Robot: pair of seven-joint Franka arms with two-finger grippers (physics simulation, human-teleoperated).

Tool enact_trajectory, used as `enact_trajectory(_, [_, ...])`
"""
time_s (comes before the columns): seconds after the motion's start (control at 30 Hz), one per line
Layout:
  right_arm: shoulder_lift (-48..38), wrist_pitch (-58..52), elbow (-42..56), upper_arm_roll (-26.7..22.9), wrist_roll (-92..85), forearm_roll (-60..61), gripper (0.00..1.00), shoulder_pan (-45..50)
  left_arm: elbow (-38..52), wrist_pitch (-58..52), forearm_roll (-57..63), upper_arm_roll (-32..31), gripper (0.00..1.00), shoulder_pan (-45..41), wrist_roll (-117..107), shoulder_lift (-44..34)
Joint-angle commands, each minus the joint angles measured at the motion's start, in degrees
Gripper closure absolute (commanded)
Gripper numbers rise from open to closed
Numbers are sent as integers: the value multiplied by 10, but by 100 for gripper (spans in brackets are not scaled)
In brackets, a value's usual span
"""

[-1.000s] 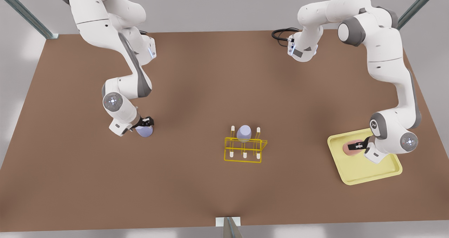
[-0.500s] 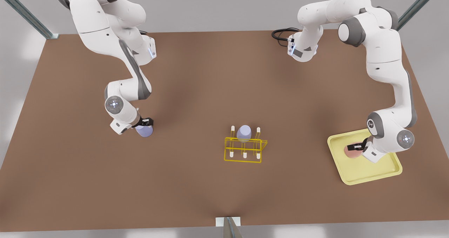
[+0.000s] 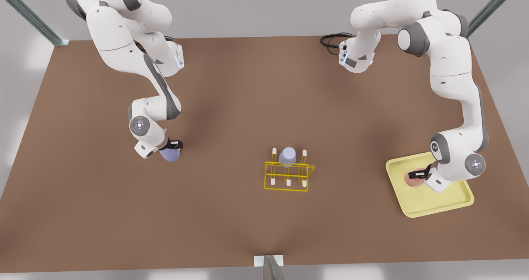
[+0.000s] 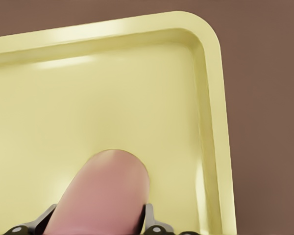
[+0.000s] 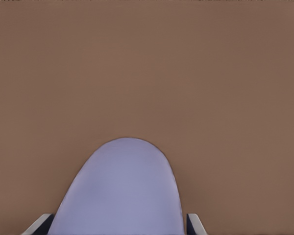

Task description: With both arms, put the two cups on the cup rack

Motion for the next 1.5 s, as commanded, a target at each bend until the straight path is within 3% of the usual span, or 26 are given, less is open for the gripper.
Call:
enact_trajectory(0.0, [0,9,-1,0,-3,4,1,-1,0,6,0,0,15,0,1,0])
enact_trajectory(0.07, [-3,5,-1,0,-12,4,12,-2,0,6,2,-1,15,-2,-14,-1])
enact_trajectory(0.17, [-4,4,-1,0,-15,4,16,-4,0,6,2,-2,15,-1,-29,-5])
enact_trajectory(0.37, [-20,5,0,2,-28,12,16,-13,-4,-28,1,-4,15,-7,-79,-33])
enact_trajectory(0.57, [-78,2,26,67,-35,109,17,-6,-1,-64,0,-18,17,-34,-163,-57])
enact_trajectory(0.67, [-72,-4,53,101,-35,162,17,-6,33,-124,0,-62,17,-69,-260,-62])
enact_trajectory(0.8, [5,-86,204,112,-22,217,17,26,78,-131,3,-173,17,-78,-452,-65])
enact_trajectory(0.93, [90,-169,367,112,-19,243,17,42,102,-163,9,-183,17,-155,-564,-65])
enact_trajectory(1.1, [200,-219,548,112,-18,287,17,72,209,-154,9,-192,17,-165,-593,-10])
enact_trajectory(1.3, [256,-215,619,112,9,315,17,105,231,-122,7,-241,17,-166,-610,24])
enact_trajectory(1.47, [280,-203,645,112,10,334,17,117,232,-96,7,-244,17,-196,-610,37])
